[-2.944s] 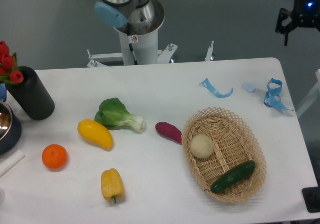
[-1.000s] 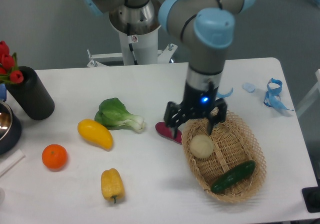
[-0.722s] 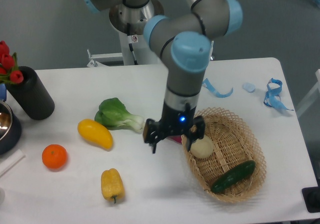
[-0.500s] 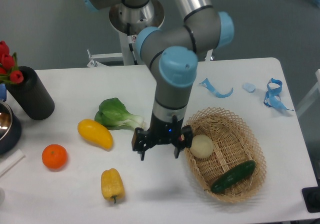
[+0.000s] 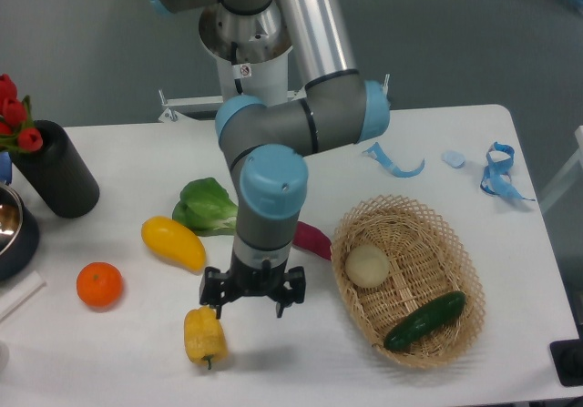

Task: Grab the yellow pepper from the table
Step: 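Lower the gripper onto the yellow bell pepper and close on it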

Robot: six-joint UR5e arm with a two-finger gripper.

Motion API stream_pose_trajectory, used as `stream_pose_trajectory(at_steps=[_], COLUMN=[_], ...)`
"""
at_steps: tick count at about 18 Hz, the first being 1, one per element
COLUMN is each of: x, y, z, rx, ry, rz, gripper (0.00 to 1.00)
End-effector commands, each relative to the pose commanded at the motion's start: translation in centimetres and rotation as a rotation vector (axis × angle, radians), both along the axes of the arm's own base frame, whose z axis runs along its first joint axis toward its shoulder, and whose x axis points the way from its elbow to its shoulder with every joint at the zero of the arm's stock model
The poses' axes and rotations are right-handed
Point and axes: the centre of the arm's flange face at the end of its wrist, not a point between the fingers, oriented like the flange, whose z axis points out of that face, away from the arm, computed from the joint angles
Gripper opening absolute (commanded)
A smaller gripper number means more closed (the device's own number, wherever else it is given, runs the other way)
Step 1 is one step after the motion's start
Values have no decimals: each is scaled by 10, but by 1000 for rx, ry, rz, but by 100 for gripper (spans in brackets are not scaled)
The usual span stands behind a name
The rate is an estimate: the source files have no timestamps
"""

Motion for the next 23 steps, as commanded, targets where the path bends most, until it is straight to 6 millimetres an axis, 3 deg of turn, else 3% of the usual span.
stream_pose_trajectory(at_steps=[4, 11, 14, 23], x=[25, 33, 39, 43], y=[16, 28, 31, 34], z=[-15, -27, -43, -53], rx=[-29, -20, -69, -83], ry=[20, 27, 62, 63], rz=[-21, -10, -18, -22], gripper=[100, 100, 100, 100])
